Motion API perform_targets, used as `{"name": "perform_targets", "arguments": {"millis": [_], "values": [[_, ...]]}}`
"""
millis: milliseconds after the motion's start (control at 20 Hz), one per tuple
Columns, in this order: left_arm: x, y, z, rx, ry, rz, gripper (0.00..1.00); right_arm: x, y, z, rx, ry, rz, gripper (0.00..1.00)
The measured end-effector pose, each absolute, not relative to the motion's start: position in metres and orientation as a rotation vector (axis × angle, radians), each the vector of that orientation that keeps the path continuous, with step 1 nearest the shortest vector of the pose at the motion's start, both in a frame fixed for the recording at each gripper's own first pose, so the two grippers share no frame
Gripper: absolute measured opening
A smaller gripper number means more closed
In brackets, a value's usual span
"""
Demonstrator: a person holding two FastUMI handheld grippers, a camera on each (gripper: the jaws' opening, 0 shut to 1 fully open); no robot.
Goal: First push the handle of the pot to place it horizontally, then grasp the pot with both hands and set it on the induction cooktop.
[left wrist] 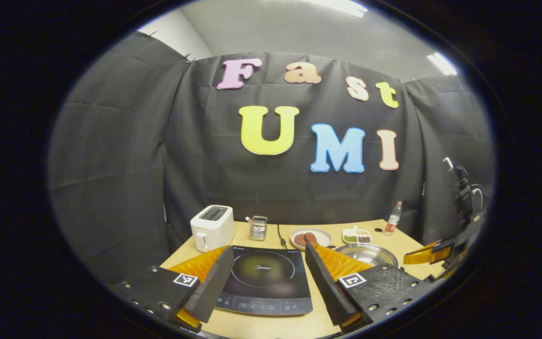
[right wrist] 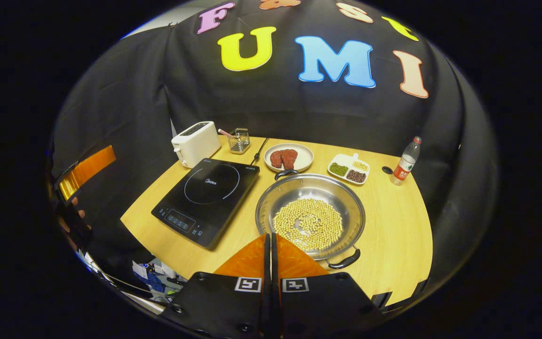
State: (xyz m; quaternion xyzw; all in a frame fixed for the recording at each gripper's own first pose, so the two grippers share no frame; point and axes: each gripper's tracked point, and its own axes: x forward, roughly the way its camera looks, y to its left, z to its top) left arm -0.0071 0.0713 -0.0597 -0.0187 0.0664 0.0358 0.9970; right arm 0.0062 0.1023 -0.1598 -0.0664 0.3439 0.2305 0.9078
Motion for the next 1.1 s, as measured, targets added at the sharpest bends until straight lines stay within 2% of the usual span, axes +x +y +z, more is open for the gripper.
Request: {"name": "perform_targets", "arguments": {"millis": [100,150,450,500,600,700,750,800,1100], "values": [[-0.001,0.062,-0.063,-0.035,0.14,0.063,0.89,0.003,0.097,-0.175,-0.138,0.758,0.491,0.02],[0.002,0.057,-0.064,-0.039,0.147,0.057,0.92,0.002,0.093,-0.182,-0.131,0.777,0.488,0.02],[0.018,0.028,-0.066,-0.021,0.181,0.043,0.92,0.006,0.061,-0.231,-0.117,0.894,0.471,0.02],[0.021,0.026,-0.067,-0.016,0.188,0.049,0.89,0.006,0.058,-0.239,-0.118,0.916,0.47,0.02],[0.025,0.02,-0.066,-0.018,0.197,0.056,0.92,0.004,0.053,-0.254,-0.116,0.964,0.486,0.02],[0.026,0.013,-0.07,-0.016,0.214,0.061,0.89,0.009,0.048,-0.266,-0.126,0.99,0.492,0.02],[0.027,0.011,-0.071,-0.007,0.223,0.069,0.92,0.012,0.046,-0.272,-0.137,0.999,0.495,0.02],[0.029,0.009,-0.068,0.001,0.222,0.074,0.89,0.014,0.045,-0.276,-0.142,1.009,0.497,0.02],[0.036,-0.014,-0.064,0.013,0.229,0.093,0.92,0.031,0.045,-0.296,-0.155,1.051,0.527,0.02]]}}
